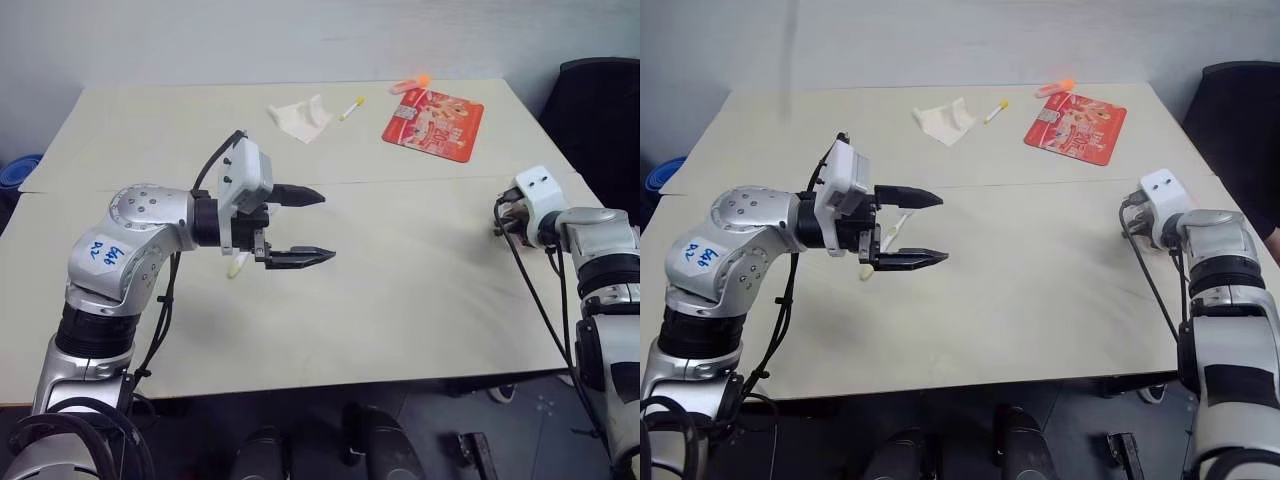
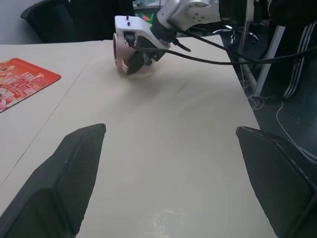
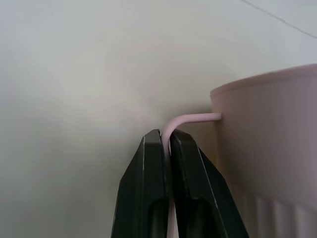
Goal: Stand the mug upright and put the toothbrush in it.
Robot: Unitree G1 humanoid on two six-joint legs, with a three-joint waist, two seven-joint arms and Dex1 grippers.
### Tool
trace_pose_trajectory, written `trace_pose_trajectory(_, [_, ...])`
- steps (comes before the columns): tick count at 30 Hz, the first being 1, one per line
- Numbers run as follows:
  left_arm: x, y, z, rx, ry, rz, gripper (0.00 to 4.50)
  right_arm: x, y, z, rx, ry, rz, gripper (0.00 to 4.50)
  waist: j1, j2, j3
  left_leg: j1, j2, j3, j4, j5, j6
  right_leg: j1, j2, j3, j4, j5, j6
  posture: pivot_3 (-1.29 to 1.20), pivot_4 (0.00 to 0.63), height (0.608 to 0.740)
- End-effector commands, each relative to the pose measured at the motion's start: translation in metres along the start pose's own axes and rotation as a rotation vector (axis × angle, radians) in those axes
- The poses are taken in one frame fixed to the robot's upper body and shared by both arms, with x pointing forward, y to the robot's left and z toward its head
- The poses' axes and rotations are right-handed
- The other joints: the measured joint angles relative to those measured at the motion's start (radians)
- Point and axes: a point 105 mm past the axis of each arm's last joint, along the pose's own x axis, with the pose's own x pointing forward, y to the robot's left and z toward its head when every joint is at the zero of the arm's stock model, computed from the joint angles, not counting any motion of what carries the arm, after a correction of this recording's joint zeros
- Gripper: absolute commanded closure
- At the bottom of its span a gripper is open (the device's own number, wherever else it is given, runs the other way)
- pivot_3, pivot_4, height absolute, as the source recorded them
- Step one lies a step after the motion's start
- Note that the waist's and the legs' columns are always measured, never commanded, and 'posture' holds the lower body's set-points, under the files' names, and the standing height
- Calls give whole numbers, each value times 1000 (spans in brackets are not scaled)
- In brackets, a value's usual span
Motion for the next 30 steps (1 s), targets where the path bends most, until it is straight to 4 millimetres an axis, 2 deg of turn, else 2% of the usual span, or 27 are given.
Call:
trace_pose_trajectory(1, [-3, 6, 11, 43, -30, 40, 0, -7, 20, 36, -105, -196, 106, 4477, -1, 0, 0, 0, 0, 0, 0, 0, 0, 0, 0, 0, 0, 0, 0, 0, 150, 740])
trace_pose_trajectory(3, [-5, 8, 8, 31, -30, 66, 0, -16, 29, 58, -97, -310, 140, 4477, -2, 0, 0, 0, 1, -1, 0, 0, -1, 0, 0, 1, 0, 0, 0, 0, 150, 740])
trace_pose_trajectory(5, [-8, 13, 7, 22, -39, 115, 0, -23, 57, 85, -39, -441, 226, 4477, -3, 1, 1, 0, 1, 0, 0, 0, -1, -2, 1, 2, 2, 0, 0, 0, 150, 740])
trace_pose_trajectory(6, [-9, 17, 7, 20, -47, 144, 0, -26, 76, 96, 0, -494, 279, 4477, -3, 1, 1, 0, 1, 0, 0, 0, -1, -3, 1, 3, 3, 0, 0, 0, 150, 740])
trace_pose_trajectory(8, [-12, 22, 6, 6, -51, 196, 0, -32, 130, 114, 75, -592, 423, 4477, -3, 1, 1, 0, 3, 0, 0, 0, -2, -4, 0, 3, 3, 0, -1, 0, 150, 740])
trace_pose_trajectory(10, [-16, 23, 4, 7, -46, 221, 0, -41, 179, 122, 85, -663, 541, 4477, 3, 1, 1, 0, 5, 0, 0, -1, -4, -5, 1, 3, 5, -1, -2, 0, 150, 740])
trace_pose_trajectory(13, [-26, 23, 4, 8, -33, 249, 0, -45, 223, 124, 106, -750, 604, 4477, 10, 1, 1, -3, 6, 0, 0, -1, -6, -10, 2, 3, 7, -2, -4, 0, 150, 740])
trace_pose_trajectory(16, [-38, 21, 0, 3, 1, 271, 0, -44, 239, 125, 222, -856, 613, 4477, 15, 1, 1, -9, 0, 1, 1, 0, -3, -16, 1, 3, 9, -1, -3, 0, 150, 740])
trace_pose_trajectory(19, [-47, 17, -6, 1, 42, 273, 0, -39, 250, 118, 237, -903, 612, 4477, 16, 1, 1, -10, -3, 1, 1, 1, 0, -16, -1, 4, 8, 0, -1, 0, 150, 740])
trace_pose_trajectory(22, [-50, 13, -6, 0, 56, 262, 0, -36, 255, 112, 260, -920, 621, 4477, 17, 1, 1, -10, -3, 1, 1, 0, 1, -16, -1, 4, 8, 0, -1, 0, 150, 740])
trace_pose_trajectory(25, [-49, 12, -5, 18, 80, 238, 0, -25, 257, 97, 244, -858, 601, 4477, 10, 1, 1, -10, -3, 1, 1, 0, 1, -16, -1, 5, 8, 0, -1, 0, 150, 740])
trace_pose_trajectory(29, [-49, 13, -1, 21, 75, 220, 0, -27, 258, 79, 259, -798, 616, 3414, 6, 1, 0, -9, -3, 1, 1, 0, 1, -16, -1, 5, 8, 0, -1, 0, 150, 740])
trace_pose_trajectory(30, [-47, 13, -3, 22, 77, 215, 0, -29, 261, 73, 207, -787, 608, 3048, 5, 1, 1, -9, -3, 1, 1, 0, 1, -16, -1, 5, 8, 0, -1, 0, 150, 740])
